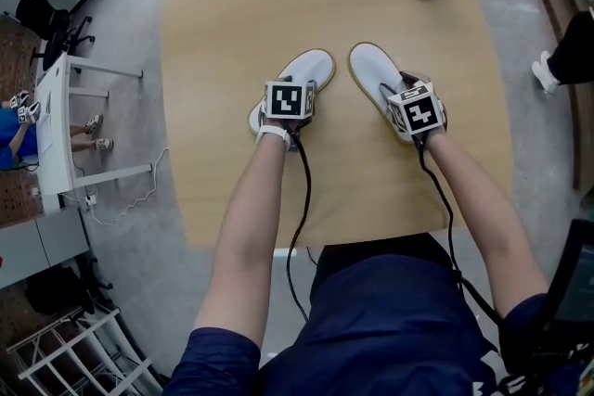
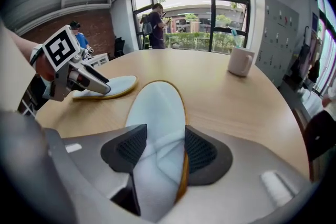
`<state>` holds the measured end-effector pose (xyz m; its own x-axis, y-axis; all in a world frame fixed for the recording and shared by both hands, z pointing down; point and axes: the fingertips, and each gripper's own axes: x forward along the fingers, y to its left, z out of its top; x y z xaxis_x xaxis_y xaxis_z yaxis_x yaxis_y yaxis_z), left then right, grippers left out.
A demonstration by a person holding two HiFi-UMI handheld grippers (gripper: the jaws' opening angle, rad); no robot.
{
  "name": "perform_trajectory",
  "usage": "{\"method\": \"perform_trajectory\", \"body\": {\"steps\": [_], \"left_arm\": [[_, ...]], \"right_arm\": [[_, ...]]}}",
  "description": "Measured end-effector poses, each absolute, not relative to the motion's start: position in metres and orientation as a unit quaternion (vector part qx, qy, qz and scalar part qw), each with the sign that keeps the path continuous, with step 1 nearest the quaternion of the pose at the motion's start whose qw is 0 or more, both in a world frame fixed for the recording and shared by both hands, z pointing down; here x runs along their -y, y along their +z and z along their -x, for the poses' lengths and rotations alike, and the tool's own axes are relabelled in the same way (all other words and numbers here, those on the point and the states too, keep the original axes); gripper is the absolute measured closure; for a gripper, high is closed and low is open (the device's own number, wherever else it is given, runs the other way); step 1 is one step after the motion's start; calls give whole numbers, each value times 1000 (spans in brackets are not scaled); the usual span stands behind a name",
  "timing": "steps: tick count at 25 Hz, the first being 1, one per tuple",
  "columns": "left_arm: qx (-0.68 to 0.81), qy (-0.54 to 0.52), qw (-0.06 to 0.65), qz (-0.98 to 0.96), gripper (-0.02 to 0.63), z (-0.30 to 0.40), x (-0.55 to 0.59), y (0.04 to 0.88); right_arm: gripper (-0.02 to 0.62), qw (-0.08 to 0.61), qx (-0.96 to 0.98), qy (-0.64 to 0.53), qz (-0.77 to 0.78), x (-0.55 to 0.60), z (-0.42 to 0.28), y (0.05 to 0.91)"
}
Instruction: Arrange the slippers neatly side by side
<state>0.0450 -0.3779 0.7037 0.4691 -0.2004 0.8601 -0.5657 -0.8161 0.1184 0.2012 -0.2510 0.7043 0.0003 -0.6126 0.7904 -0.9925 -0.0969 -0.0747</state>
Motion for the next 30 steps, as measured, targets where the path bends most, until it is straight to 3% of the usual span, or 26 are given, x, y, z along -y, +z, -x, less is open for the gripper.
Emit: {"method": "perform_trajectory", "body": {"steps": [9,13,19,26,30], "left_arm": [[363,369,316,-795,401,-29,381,701],[329,351,307,-821,296,-38,382,683],[227,362,205,-881,290,-23,376,622],[16,454,-14,-891,279,-39,361,631],[-73,496,-85,-861,278,-28,348,652]], "right_arm": [[359,259,576,377,-678,250,-198,715],[328,220,609,356,-674,249,-210,697],[327,208,647,293,-672,249,-188,648],[327,363,722,173,-563,249,-196,611],[327,418,733,143,-517,240,-195,620]]}}
